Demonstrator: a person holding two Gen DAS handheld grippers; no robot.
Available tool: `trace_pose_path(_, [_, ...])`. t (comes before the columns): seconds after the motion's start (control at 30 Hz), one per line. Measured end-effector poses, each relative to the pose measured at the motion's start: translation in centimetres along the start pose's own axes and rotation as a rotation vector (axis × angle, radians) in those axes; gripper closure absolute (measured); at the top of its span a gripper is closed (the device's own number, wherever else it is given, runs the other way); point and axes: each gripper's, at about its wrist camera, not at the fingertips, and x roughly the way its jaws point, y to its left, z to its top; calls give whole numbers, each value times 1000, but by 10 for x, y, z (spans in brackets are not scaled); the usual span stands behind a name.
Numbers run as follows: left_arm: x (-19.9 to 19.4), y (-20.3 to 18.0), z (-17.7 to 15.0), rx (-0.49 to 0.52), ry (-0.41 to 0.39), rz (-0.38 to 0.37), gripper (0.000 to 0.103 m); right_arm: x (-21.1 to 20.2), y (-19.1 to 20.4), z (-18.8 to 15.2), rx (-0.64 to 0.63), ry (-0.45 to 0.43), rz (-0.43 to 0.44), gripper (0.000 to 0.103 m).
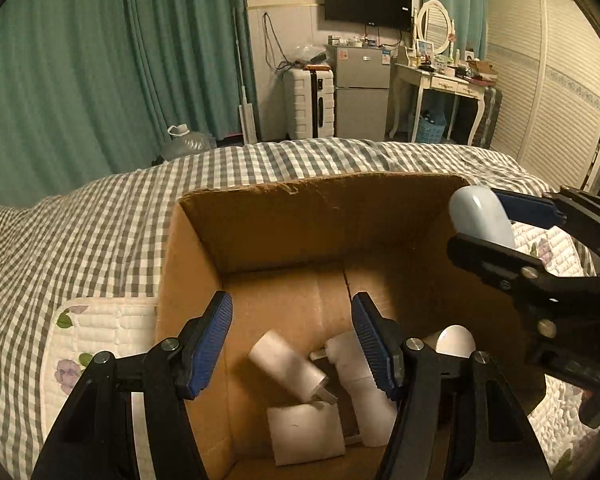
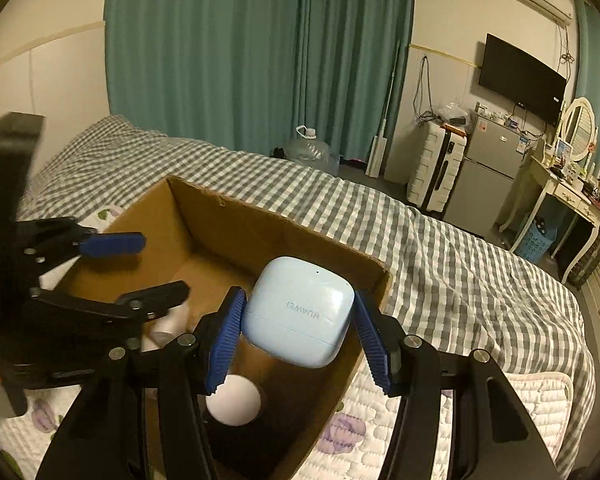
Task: Organize rigid objects
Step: 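Carry the charger and earbud case into the box and release both, then grasp the pink Romantic Rose card with the left gripper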
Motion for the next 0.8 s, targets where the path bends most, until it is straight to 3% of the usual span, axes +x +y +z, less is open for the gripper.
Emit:
trace_pose_path(0.13, [-15,3,1,-16,-21,-4,38,8,1,2,5,-4,15,47])
trace_pose_path(0.2, [-25,4,1,-21,-34,2,38,2,3,-1,19,-13,-3,23])
trace_pose_path(0.23, [-30,4,1,-23,-42,9,38,-2,2,-2,30,-25,-1,20])
trace_pose_path(0.3, [-46,5,-1,-26,-57,16,37,-19,0,-7,44,-37,23,19])
trace_pose_path(0.43, [-76,8,-14,-41,-59,39,36,-52,2,-18,32,-59,-17,17])
trace_pose_path(0.63, [-116,22,-51,-110,-50,89,35,-108,-1,-52,84,-83,-42,13])
trace_pose_path(0.8, [-128,33,-87,-179,-22,123,35,-129,4,-84,125,-80,-56,12])
